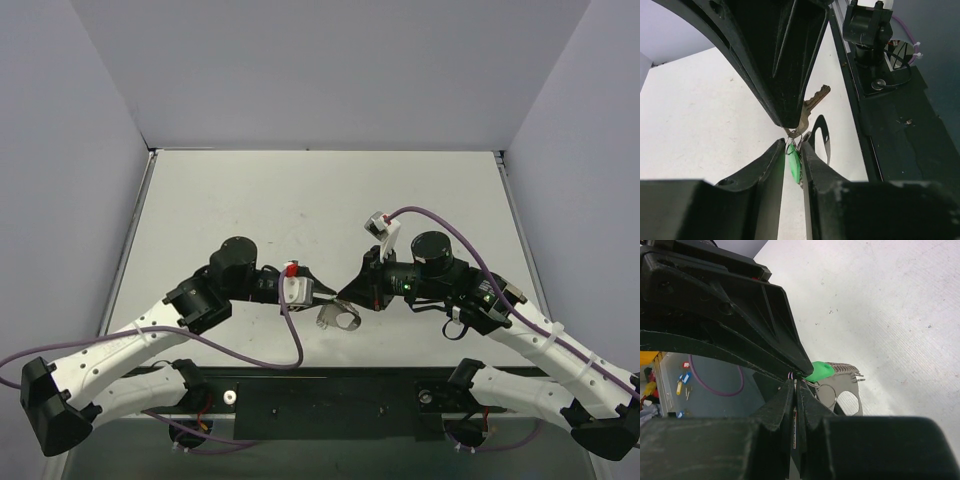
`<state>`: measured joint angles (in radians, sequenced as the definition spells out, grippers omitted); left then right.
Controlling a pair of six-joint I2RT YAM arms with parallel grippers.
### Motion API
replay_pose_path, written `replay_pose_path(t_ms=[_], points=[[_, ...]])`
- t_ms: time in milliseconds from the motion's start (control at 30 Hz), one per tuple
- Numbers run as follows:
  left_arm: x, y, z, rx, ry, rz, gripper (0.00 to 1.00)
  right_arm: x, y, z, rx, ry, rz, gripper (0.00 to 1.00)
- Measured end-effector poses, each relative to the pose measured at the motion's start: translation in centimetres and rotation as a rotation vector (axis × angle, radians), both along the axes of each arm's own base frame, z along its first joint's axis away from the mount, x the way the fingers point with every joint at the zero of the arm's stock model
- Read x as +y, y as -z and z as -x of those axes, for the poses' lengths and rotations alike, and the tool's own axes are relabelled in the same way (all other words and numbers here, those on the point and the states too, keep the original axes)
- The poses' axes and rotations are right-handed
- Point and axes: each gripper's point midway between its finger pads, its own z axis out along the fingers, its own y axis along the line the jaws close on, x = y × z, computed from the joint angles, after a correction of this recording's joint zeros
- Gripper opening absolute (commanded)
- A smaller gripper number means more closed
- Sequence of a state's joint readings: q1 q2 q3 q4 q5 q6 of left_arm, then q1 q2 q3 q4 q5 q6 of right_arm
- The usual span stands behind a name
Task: Remove the keys from the keyring
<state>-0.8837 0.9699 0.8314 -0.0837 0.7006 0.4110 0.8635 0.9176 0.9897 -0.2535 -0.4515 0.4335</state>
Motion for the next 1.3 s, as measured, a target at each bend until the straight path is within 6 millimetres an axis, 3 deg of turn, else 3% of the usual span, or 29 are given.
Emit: replay_pose_path(t_ms=[433, 833, 1300], points=[[-0.2, -0.2, 0.1, -0.011, 0.015, -0.018, 0.00, -0.1, -0.2, 0.1, 0.001, 0.000, -0.007, 0.00], [-0.5, -0.1, 0.6, 0.022, 0.018, -0.007, 0.00, -0.2, -0.2, 0.1, 0.007, 0.022, -0.036, 0.00], [-0.5, -0.1, 0.9, 0.107, -0.018, 0.079, 0.00, -0.3, 0.0, -0.2, 0.034, 0.115, -0.201, 0.00]])
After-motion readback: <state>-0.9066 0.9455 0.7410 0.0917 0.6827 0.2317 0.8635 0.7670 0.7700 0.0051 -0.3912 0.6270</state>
